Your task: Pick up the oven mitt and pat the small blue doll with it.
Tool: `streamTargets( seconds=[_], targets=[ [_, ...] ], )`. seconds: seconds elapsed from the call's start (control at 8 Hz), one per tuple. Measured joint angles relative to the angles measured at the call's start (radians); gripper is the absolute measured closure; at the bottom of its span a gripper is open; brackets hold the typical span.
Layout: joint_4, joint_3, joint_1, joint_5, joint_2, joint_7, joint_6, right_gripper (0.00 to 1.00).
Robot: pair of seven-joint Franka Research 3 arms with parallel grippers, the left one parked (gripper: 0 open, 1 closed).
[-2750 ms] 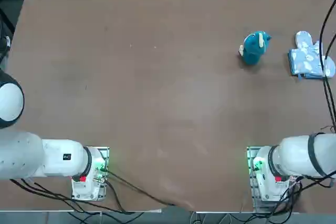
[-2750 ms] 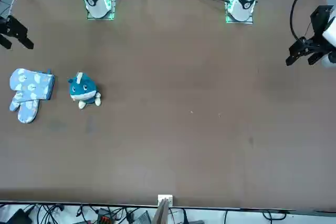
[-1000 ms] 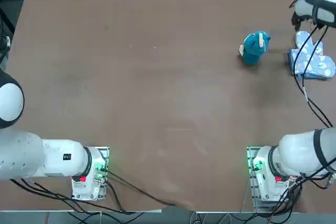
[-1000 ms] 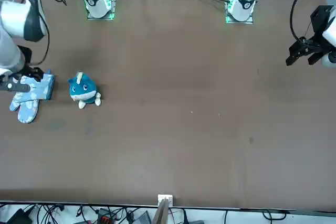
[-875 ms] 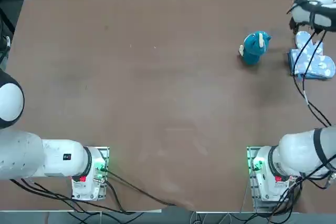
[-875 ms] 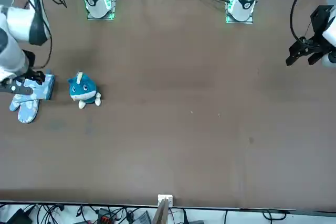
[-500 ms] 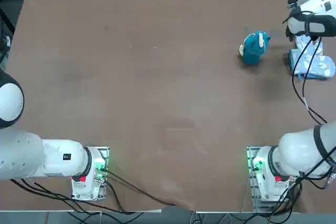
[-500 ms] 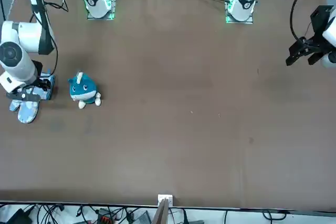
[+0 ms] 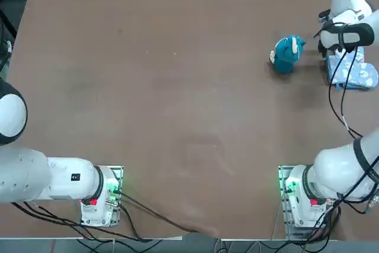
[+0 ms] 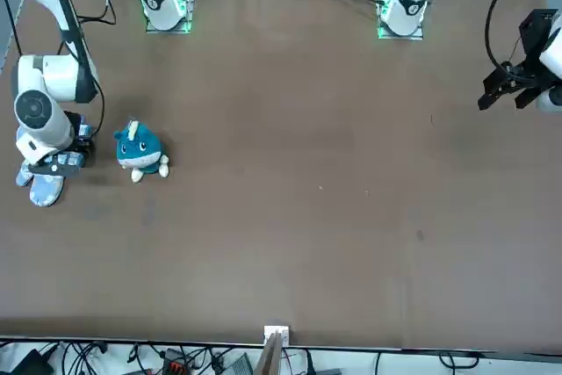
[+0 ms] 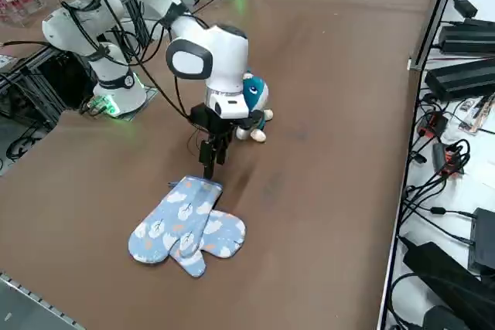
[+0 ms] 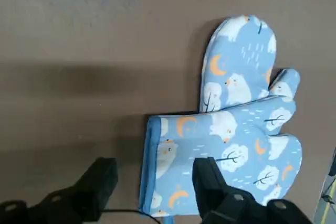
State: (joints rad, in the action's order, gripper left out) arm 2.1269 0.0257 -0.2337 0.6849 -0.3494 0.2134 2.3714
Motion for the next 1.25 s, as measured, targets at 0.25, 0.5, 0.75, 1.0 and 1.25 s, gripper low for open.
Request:
streamTargets(
  seconds=[0.25,0.5,0.75,1.0,1.25],
  targets=[
    [0.0,0.001,-0.002,0.065,-0.036,0.066,0.0,0.15],
    [0.0,0.002,-0.003,0.136,-0.057,0.137,0.001,0.17],
    [0.0,0.009,-0.005,0.146,-0.06,0.144,0.001,0.18],
    [0.0,0.013,-0.005,0.147,-0.067,0.145,-0.001,0.19],
    [0.0,0.014,-0.005,0.154,-0.08,0.17,-0.016,0.19]
  ],
)
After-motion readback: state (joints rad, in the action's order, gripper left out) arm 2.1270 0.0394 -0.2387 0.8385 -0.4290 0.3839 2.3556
